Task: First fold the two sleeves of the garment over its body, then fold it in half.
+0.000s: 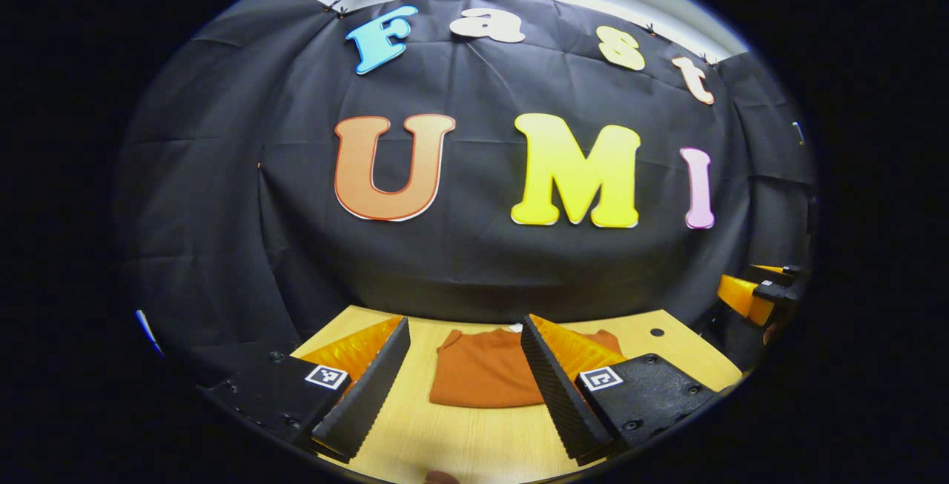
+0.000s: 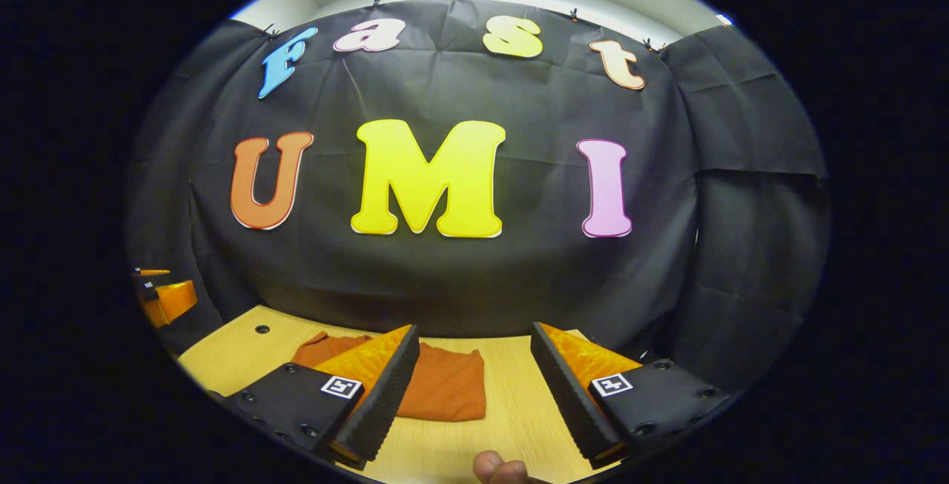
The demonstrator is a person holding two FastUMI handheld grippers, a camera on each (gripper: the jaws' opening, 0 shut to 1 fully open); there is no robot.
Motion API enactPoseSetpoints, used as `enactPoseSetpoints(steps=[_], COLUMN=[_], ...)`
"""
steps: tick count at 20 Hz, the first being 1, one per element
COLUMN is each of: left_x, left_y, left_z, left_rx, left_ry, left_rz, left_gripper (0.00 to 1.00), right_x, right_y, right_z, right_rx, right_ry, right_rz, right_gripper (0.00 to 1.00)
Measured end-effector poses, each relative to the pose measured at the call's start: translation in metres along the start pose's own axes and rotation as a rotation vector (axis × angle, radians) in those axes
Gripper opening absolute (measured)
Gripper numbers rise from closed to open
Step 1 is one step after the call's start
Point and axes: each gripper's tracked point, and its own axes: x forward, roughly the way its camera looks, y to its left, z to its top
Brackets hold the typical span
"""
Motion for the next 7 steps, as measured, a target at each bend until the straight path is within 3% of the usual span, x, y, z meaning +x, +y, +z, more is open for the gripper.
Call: enactPoseSetpoints(steps=[4, 7], left_x=[-0.020, -0.022], left_y=[-0.016, -0.015], left_z=[-0.011, -0.015], left_rx=[-0.002, -0.008], left_ry=[0.037, 0.047], left_rz=[-0.029, -0.023], left_gripper=[0.98, 0.98], right_x=[-0.033, -0.042], right_y=[0.031, 0.032], right_z=[-0.019, -0.009], right_rx=[-0.036, -0.032], right_ry=[0.033, -0.001], right_rz=[0.102, 0.107], right_gripper=[0.95, 0.95])
